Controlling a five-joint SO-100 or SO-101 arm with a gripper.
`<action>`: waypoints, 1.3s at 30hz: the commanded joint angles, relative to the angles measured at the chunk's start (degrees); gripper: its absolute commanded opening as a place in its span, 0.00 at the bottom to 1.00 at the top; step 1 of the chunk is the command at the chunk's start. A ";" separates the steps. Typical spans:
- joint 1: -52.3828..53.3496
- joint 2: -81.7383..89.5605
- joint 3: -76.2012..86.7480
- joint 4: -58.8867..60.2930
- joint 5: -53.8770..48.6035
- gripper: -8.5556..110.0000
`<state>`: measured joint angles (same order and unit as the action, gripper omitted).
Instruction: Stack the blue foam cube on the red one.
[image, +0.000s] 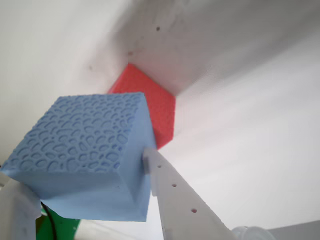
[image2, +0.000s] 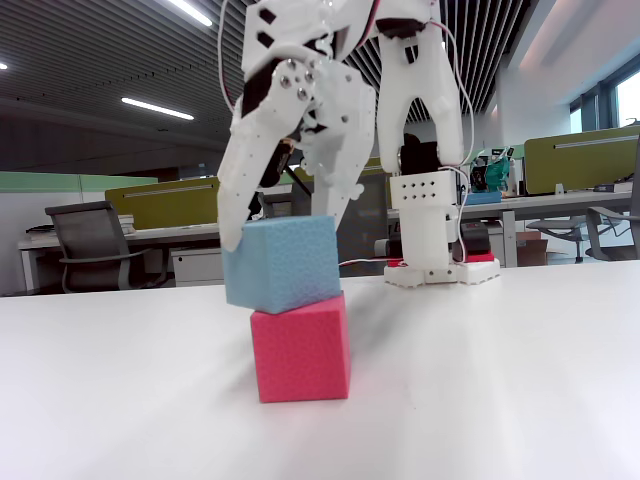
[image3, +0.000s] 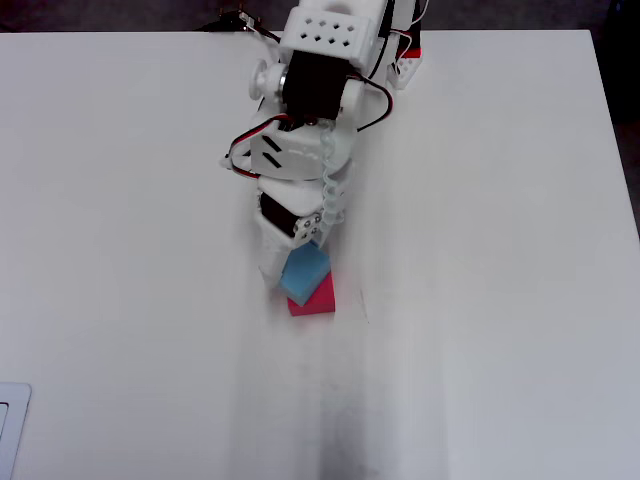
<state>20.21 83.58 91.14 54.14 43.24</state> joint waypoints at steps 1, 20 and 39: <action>-0.53 -0.26 -2.55 -0.70 -0.35 0.25; -2.20 6.24 -3.96 4.22 0.18 0.36; -3.43 42.36 14.24 3.69 -9.05 0.30</action>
<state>16.96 117.77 100.55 59.41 37.35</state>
